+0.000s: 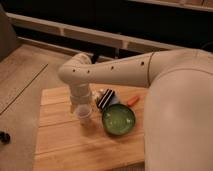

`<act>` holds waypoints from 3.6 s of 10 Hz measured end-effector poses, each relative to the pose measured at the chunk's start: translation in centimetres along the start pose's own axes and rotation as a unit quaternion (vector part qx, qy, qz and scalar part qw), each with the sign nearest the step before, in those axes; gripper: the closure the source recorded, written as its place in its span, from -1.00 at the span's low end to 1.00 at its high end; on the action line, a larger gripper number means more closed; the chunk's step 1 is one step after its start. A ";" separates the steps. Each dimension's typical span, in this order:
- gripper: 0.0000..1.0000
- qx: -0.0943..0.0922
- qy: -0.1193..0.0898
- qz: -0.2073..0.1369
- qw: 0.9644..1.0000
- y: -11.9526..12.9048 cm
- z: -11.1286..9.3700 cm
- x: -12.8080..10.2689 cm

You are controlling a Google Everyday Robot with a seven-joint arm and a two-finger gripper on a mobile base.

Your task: Place the bottle in the ceramic bowl

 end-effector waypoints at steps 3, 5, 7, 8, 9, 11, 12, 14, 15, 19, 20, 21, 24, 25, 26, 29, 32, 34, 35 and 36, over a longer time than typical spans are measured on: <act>-0.30 0.000 0.000 0.000 1.000 0.0 0.0 0.0; -0.30 0.000 0.000 0.000 1.000 0.0 0.0 0.0; -0.30 0.000 0.000 0.000 1.000 0.0 0.0 0.0; -0.30 0.000 0.000 0.000 1.000 0.0 0.0 0.0; -0.30 0.000 0.000 0.000 1.000 0.0 0.0 0.0; -0.30 0.000 0.000 0.000 1.000 0.0 0.0 0.0; -0.30 0.000 0.000 0.000 1.000 0.0 0.0 0.0; -0.30 0.000 0.000 0.000 1.000 0.0 0.0 0.0; -0.30 0.000 0.000 0.000 1.000 0.0 0.0 0.0; -0.30 0.000 0.000 0.000 1.000 0.0 0.0 0.0; -0.30 0.001 -0.003 -0.002 1.000 0.1 -0.1 -0.1; -0.30 0.001 -0.012 -0.004 1.000 0.3 -0.5 -0.7; -0.30 -0.002 -0.099 -0.028 0.995 3.7 -3.5 -7.2; -0.30 -0.001 -0.120 -0.031 0.992 4.4 -3.9 -9.1; -0.30 0.001 -0.137 -0.032 0.990 4.8 -4.0 -10.9; -0.30 0.015 -0.185 0.011 0.983 3.6 -4.0 -15.1; -0.30 0.018 -0.203 0.095 0.974 0.9 -2.8 -16.6; -0.30 0.018 -0.206 0.108 0.972 0.4 -2.6 -16.8; -0.30 0.018 -0.206 0.108 0.972 0.5 -2.6 -16.7; -0.30 0.017 -0.205 0.109 0.973 0.4 -2.6 -16.7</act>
